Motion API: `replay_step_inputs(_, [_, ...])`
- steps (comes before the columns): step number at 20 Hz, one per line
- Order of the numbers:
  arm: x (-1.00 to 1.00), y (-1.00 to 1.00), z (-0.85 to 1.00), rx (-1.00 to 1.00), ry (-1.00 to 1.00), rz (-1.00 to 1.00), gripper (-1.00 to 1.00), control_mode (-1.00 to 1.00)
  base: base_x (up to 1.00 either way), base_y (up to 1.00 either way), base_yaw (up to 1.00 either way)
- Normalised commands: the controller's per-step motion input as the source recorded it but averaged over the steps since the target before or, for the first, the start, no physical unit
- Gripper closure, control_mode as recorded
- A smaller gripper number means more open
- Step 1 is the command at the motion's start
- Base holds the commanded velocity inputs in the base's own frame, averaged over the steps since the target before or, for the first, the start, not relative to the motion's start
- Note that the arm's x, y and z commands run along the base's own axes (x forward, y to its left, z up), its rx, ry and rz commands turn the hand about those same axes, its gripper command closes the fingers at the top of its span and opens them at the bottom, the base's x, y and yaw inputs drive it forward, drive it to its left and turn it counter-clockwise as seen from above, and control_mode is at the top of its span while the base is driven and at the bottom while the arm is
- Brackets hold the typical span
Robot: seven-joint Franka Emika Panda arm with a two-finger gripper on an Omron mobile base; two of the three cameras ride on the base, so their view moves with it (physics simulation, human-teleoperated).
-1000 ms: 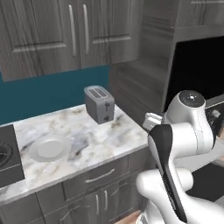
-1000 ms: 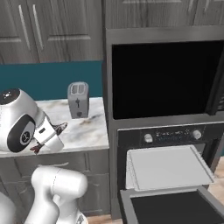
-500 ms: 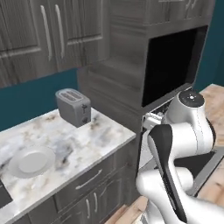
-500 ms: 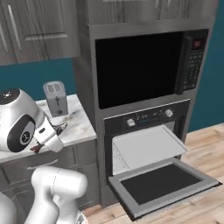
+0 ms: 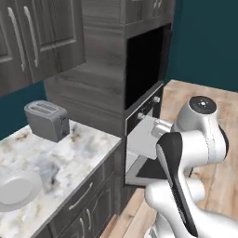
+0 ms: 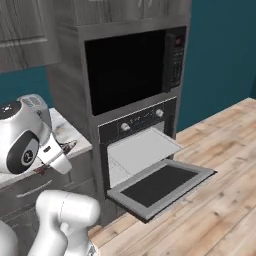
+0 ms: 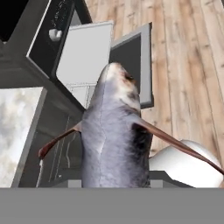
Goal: Place the fish on the top rack of the oven, and slide the tray back inside. Close the oven door.
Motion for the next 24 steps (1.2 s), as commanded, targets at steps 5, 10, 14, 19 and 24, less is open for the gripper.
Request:
replay_step_inputs(5, [0.0,0.0,0.0,0.0,0.0,0.0,1.0,1.0,0.09,0.03,-0.45])
replay_step_inputs(10, [0.0,0.0,0.0,0.0,0.0,0.0,1.0,1.0,0.27,0.22,-0.42])
replay_step_inputs(14, [0.0,0.0,0.0,0.0,0.0,0.0,1.0,1.0,0.21,0.55,-0.36])
replay_step_inputs(19, [0.0,0.0,0.0,0.0,0.0,0.0,1.0,1.0,0.32,0.75,-0.31])
replay_step_inputs(24, [0.0,0.0,0.0,0.0,0.0,0.0,1.0,1.0,0.19,0.33,-0.29])
